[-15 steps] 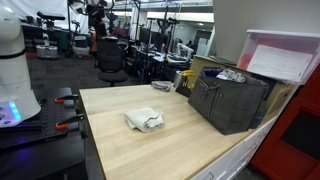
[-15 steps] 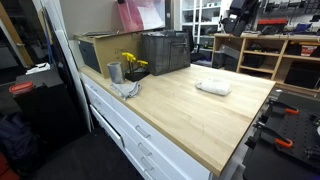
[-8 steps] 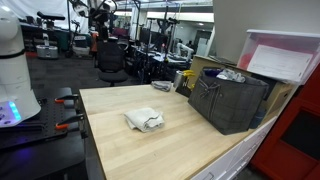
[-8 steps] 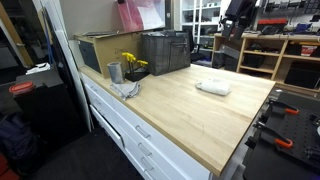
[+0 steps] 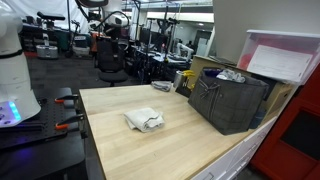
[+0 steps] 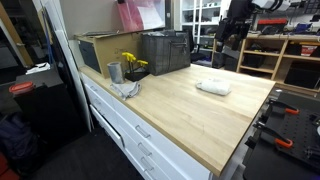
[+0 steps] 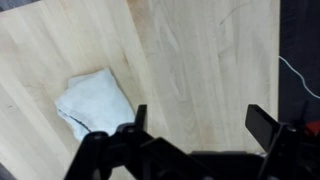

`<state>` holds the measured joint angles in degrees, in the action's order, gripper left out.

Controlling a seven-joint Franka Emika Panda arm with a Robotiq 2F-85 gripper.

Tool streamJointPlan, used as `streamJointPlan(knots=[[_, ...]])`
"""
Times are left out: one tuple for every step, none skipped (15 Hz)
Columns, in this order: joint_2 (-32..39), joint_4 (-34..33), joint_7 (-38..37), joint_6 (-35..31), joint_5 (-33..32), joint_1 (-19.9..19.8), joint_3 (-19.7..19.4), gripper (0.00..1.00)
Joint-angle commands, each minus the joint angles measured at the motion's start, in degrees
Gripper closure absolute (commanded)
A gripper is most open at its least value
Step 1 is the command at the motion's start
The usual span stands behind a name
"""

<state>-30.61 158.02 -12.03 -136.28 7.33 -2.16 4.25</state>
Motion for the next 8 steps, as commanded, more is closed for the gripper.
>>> streamJointPlan(knots=[[9.1,-3.9,-6.6,-1.8,-6.8,-6.7,0.2,0.00],[10.8,-4.8,-8.4,-1.7,-8.7,-8.3,-0.1,0.00],[12.4,-5.7,-10.4,-1.3,-10.7,-9.9,-0.4,0.00],[13.7,-6.6,-12.0,-0.6,-12.8,-11.1,-0.6,0.00],[14.2,-7.2,-12.2,0.4,-14.6,-11.6,-1.2,0.00],[11.7,-4.6,-9.9,-1.0,-12.4,-9.3,-2.0,0.00],[12.9,-5.3,-10.4,-0.9,-13.6,-10.0,-2.4,0.00],[13.7,-5.8,-10.5,-0.9,-14.0,-10.3,-2.7,0.00]])
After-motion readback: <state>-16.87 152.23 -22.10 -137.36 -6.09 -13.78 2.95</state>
